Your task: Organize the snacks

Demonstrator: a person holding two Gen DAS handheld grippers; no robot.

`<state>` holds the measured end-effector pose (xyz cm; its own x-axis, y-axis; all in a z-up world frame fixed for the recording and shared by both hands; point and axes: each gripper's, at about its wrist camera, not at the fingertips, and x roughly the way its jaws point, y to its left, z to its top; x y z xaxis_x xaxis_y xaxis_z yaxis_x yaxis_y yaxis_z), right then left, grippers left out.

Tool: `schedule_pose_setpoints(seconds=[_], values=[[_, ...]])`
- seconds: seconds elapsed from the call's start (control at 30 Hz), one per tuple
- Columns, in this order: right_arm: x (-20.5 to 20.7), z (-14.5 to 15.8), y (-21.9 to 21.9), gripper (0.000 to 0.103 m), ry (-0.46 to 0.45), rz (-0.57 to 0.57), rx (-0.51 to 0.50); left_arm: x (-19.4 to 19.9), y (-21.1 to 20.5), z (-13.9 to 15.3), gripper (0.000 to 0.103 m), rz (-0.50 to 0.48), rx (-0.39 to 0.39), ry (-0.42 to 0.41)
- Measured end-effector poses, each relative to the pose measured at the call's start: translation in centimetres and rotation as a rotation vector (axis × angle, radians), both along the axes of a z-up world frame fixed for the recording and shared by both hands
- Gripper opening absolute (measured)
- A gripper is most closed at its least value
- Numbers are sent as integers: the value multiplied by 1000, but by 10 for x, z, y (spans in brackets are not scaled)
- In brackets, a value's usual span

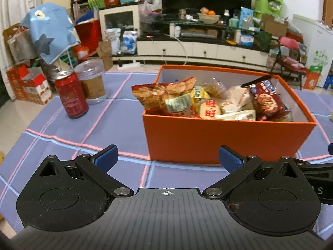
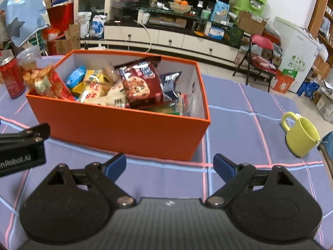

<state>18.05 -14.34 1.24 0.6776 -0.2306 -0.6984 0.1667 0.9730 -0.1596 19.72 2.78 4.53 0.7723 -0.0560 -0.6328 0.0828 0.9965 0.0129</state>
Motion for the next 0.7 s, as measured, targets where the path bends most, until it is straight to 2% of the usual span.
schedule_pose_setpoints(seconds=[0.33, 0.53, 0.7], values=[[-3, 6, 0, 91, -23, 0, 13, 4, -2, 7, 84, -12, -82, 46], [-3, 4, 4, 91, -19, 11, -11, 2, -5, 10, 84, -5, -48, 28], [-4, 6, 4, 91, -28, 12, -7, 1, -8, 11, 84, 10, 17, 16]])
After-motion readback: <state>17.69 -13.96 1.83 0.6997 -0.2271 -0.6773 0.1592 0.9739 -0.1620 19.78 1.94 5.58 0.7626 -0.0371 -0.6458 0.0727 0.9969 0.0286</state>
